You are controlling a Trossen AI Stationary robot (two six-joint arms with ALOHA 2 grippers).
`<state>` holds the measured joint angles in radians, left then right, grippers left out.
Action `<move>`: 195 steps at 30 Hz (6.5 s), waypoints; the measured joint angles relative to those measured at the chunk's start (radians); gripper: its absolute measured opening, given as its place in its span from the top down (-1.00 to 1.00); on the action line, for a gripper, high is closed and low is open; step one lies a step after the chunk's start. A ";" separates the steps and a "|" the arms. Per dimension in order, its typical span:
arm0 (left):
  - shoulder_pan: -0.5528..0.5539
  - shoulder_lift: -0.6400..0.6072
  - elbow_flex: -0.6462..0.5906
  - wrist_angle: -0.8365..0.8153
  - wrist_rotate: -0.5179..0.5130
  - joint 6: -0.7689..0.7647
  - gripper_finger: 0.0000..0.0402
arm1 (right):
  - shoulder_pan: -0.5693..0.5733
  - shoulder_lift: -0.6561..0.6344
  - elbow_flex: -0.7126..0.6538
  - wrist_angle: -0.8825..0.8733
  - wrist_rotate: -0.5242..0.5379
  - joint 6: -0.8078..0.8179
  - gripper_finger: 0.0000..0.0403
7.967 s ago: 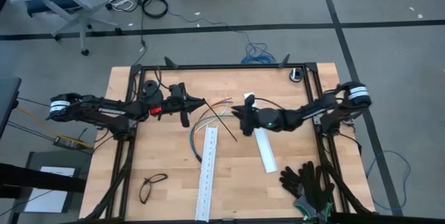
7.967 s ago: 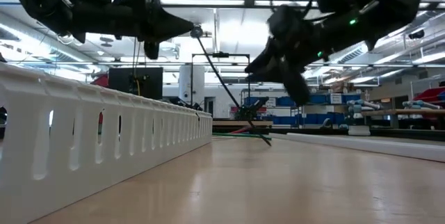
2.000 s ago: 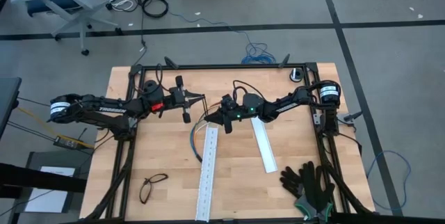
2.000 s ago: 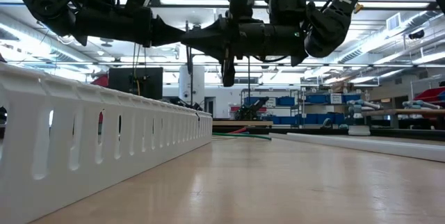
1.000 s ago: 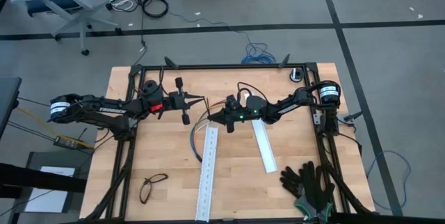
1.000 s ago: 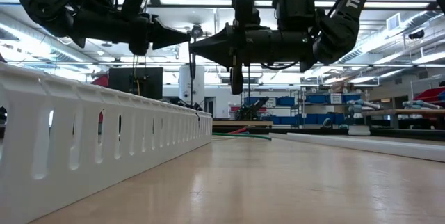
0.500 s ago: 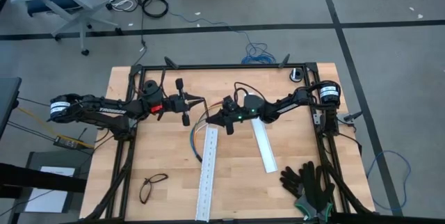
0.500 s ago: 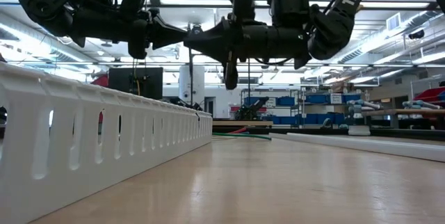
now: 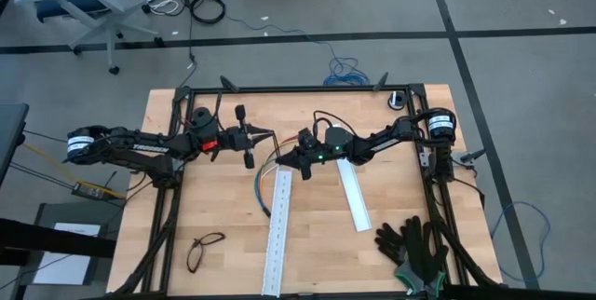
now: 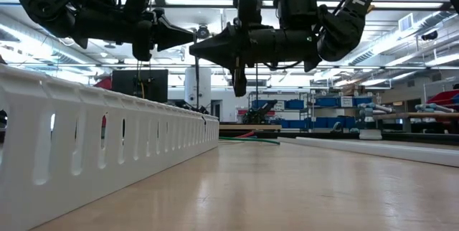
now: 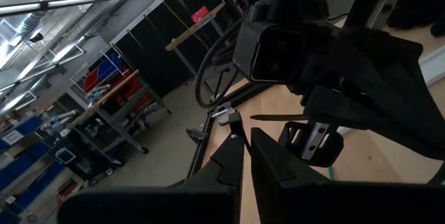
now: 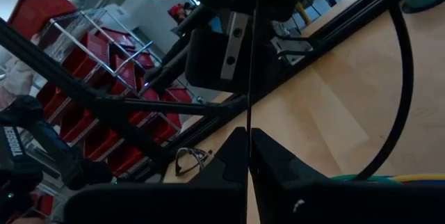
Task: Ziptie cables
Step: Wrap the black zip tie around the object, then wrap the cable wire in the zip tie
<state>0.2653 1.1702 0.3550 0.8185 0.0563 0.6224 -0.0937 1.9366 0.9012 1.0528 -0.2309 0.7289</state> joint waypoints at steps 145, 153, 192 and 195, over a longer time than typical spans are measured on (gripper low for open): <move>0.029 0.373 0.092 0.462 0.534 -0.656 0.59 | -0.210 0.000 0.036 0.095 -0.723 -0.181 1.00; 0.029 0.373 0.092 0.432 0.536 -0.609 0.97 | -0.210 0.000 0.036 0.095 -0.724 -0.182 1.00; 0.029 0.373 0.064 0.345 0.451 -0.723 1.00 | -0.283 -0.001 0.035 -0.107 -0.754 -0.233 0.62; 0.029 0.373 0.064 0.321 0.449 -0.732 1.00 | -0.283 -0.001 0.035 -0.107 -0.754 -0.235 0.68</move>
<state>0.2947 1.5436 0.4189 1.1394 0.5050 -0.1099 -0.3771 1.9355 0.9367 0.9463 -0.9851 0.4943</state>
